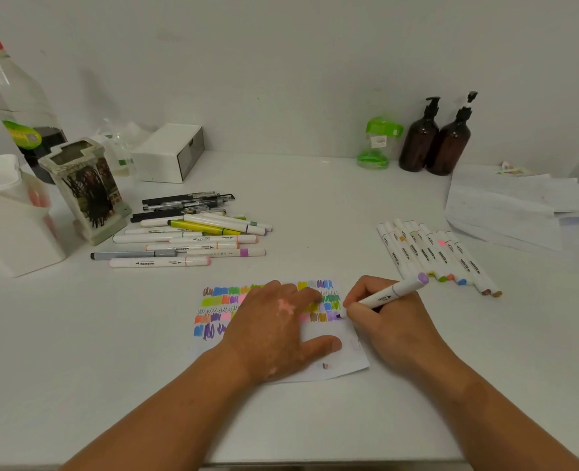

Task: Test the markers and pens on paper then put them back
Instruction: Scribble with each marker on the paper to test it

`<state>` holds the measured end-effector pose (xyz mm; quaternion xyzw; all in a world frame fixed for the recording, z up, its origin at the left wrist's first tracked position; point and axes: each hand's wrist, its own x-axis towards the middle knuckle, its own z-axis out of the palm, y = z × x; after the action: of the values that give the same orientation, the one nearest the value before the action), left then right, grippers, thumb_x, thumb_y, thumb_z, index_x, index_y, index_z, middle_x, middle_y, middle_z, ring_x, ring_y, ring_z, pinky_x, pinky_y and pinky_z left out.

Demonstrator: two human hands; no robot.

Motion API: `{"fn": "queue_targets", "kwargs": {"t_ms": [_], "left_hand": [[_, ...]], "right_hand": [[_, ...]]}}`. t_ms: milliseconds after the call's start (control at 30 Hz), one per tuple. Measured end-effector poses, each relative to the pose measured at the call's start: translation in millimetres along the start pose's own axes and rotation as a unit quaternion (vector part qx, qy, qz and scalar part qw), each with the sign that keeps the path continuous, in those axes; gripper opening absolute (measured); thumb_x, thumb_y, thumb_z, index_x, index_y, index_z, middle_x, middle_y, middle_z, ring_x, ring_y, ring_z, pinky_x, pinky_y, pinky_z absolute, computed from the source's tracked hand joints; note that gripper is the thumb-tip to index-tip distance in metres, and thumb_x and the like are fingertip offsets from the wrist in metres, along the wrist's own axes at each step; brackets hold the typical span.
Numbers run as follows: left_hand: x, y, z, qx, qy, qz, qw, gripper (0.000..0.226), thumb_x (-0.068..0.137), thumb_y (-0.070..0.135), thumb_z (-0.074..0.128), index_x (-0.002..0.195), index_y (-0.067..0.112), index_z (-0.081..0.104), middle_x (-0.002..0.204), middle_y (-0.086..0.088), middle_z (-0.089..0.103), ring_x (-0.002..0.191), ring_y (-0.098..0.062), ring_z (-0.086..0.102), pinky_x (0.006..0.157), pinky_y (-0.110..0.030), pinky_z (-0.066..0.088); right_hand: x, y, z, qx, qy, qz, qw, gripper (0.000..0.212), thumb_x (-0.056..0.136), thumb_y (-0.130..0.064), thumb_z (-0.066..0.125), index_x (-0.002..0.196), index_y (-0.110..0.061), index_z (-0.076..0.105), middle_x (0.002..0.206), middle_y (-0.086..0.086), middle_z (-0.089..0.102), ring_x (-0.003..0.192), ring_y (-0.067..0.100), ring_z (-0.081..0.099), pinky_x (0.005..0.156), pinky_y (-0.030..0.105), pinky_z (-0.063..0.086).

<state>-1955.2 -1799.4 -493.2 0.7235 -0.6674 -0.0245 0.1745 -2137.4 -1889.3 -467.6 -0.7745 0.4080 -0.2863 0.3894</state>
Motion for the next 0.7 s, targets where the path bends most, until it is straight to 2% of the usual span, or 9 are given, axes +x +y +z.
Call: {"fn": "queue_targets", "kwargs": {"t_ms": [133, 233, 300, 367, 400, 467, 500, 600, 700], "left_hand": [[-0.2, -0.1, -0.3, -0.007, 0.003, -0.005, 1.0, 0.082, 0.072, 0.091, 0.037, 0.138, 0.042, 0.042, 0.118, 0.013, 0.06, 0.106, -0.01, 0.048, 0.099, -0.032, 0.038], [-1.1, 1.4, -0.3, -0.02, 0.0, -0.012, 1.0, 0.085, 0.07, 0.091, 0.039, 0.139, 0.043, 0.036, 0.123, 0.012, 0.06, 0.109, -0.011, 0.049, 0.099, -0.033, 0.038], [-0.7, 1.7, -1.5, -0.047, -0.001, -0.028, 0.998, 0.083, 0.068, 0.09, 0.045, 0.137, 0.045, 0.029, 0.119, 0.011, 0.059, 0.105, -0.011, 0.051, 0.095, -0.032, 0.041], [-0.1, 0.7, -4.6, -0.107, 0.004, -0.051, 0.993, 0.068, 0.076, 0.077, 0.055, 0.129, 0.045, 0.028, 0.106, 0.012, 0.058, 0.094, -0.009, 0.053, 0.084, -0.027, 0.046], [0.1, 0.0, -6.5, -0.156, 0.013, -0.058, 0.986, 0.052, 0.085, 0.063, 0.058, 0.123, 0.043, 0.029, 0.097, 0.012, 0.058, 0.087, -0.008, 0.055, 0.075, -0.024, 0.048], [1.3, -1.7, -11.3, -0.252, 0.047, -0.076, 0.964, 0.019, 0.1, 0.033, 0.05, 0.111, 0.037, 0.034, 0.085, 0.008, 0.056, 0.075, -0.008, 0.056, 0.059, -0.022, 0.046], [1.6, -3.1, -14.3, -0.285, 0.062, -0.091, 0.952, 0.013, 0.103, 0.025, 0.044, 0.107, 0.034, 0.036, 0.083, 0.007, 0.057, 0.072, -0.007, 0.057, 0.055, -0.02, 0.044], [0.7, -4.8, -21.1, -0.352, 0.074, -0.122, 0.925, 0.018, 0.105, 0.016, 0.041, 0.11, 0.033, 0.039, 0.092, 0.012, 0.064, 0.075, 0.001, 0.06, 0.059, -0.011, 0.046], [-0.6, -4.3, -24.6, -0.399, 0.083, -0.117, 0.906, 0.019, 0.103, 0.019, 0.048, 0.116, 0.031, 0.041, 0.107, 0.02, 0.07, 0.071, 0.001, 0.063, 0.062, -0.015, 0.051]], "right_hand": [[1.2, 2.4, -0.2, -0.007, 0.014, 0.003, 1.0, 0.011, 0.079, -0.02, 0.07, 0.069, -0.022, 0.066, 0.061, -0.006, 0.064, 0.053, 0.002, 0.052, 0.047, 0.016, 0.04], [0.2, 1.9, -0.2, -0.005, 0.006, 0.006, 1.0, 0.007, 0.076, -0.026, 0.066, 0.069, -0.024, 0.065, 0.059, -0.008, 0.061, 0.052, 0.002, 0.051, 0.046, 0.016, 0.039], [1.0, 3.8, -1.9, 0.019, 0.034, 0.015, 0.999, 0.013, 0.082, -0.017, 0.068, 0.071, -0.023, 0.067, 0.057, -0.008, 0.06, 0.052, 0.002, 0.051, 0.046, 0.017, 0.04], [3.2, 5.3, -5.6, 0.113, 0.07, 0.045, 0.99, 0.019, 0.086, -0.006, 0.067, 0.074, -0.021, 0.067, 0.055, -0.007, 0.057, 0.051, 0.007, 0.05, 0.044, 0.018, 0.038], [4.2, 4.4, -7.3, 0.179, 0.081, 0.063, 0.979, 0.023, 0.087, -0.002, 0.066, 0.073, -0.02, 0.066, 0.056, -0.002, 0.055, 0.05, 0.01, 0.048, 0.042, 0.02, 0.037], [7.2, -0.8, -10.8, 0.265, 0.092, 0.079, 0.957, 0.026, 0.087, 0.0, 0.064, 0.07, -0.019, 0.063, 0.056, 0.006, 0.053, 0.048, 0.015, 0.045, 0.039, 0.023, 0.034], [9.7, -4.1, -11.9, 0.277, 0.089, 0.074, 0.954, 0.024, 0.087, -0.001, 0.064, 0.07, -0.017, 0.063, 0.056, 0.008, 0.052, 0.048, 0.017, 0.044, 0.039, 0.025, 0.033], [16.9, -13.7, -7.8, 0.294, 0.061, 0.047, 0.953, 0.012, 0.083, -0.009, 0.073, 0.073, -0.014, 0.067, 0.055, 0.008, 0.053, 0.048, 0.016, 0.046, 0.04, 0.025, 0.035], [17.0, -18.4, 2.8, 0.343, 0.022, 0.036, 0.938, 0.003, 0.078, -0.014, 0.071, 0.076, -0.015, 0.071, 0.057, 0.01, 0.055, 0.05, 0.015, 0.051, 0.042, 0.024, 0.04]]}}
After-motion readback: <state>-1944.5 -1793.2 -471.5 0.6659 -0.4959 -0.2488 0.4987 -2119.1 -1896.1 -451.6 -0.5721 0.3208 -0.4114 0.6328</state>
